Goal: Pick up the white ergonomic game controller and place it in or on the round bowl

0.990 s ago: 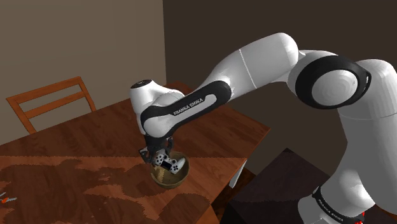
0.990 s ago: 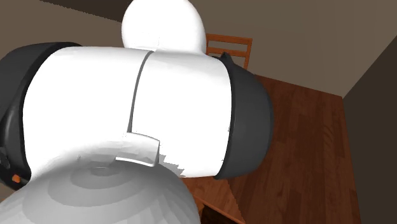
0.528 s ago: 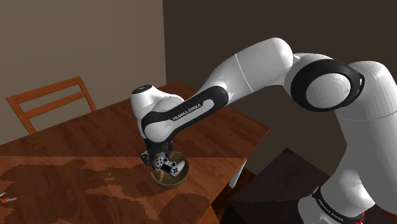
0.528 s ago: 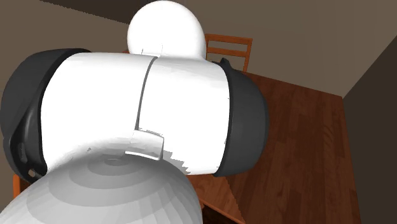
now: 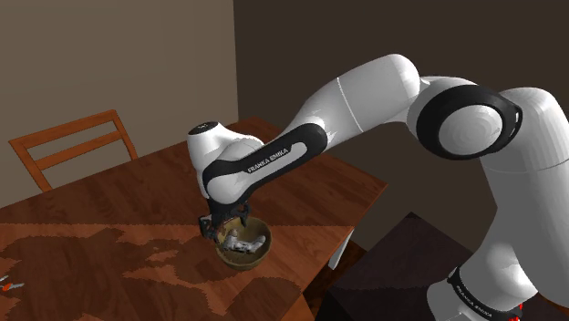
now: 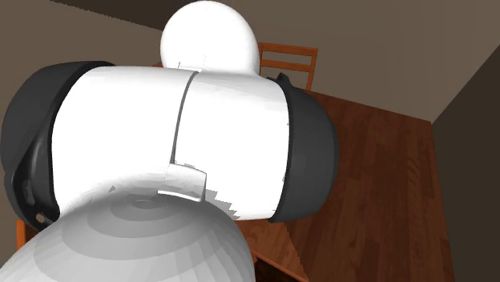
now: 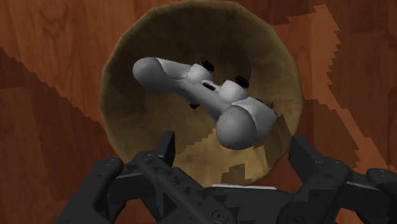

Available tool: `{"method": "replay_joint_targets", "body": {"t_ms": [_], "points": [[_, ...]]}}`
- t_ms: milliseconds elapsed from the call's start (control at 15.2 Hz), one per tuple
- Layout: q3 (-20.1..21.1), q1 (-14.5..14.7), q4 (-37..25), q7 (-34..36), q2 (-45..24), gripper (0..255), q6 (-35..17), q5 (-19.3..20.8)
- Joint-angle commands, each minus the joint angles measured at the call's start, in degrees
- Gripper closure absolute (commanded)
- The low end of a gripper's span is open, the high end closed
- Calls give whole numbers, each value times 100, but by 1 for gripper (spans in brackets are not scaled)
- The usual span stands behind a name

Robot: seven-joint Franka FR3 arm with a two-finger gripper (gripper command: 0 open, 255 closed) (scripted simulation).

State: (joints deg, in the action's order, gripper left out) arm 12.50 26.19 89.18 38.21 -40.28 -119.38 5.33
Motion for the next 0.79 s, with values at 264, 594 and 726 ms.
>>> {"method": "replay_joint_targets", "body": {"t_ms": [264, 594, 726], "points": [[37, -24, -353, -36, 252, 0, 602, -56], [37, -23, -353, -37, 252, 0, 602, -56], [37, -23, -353, -37, 252, 0, 602, -56]]}}
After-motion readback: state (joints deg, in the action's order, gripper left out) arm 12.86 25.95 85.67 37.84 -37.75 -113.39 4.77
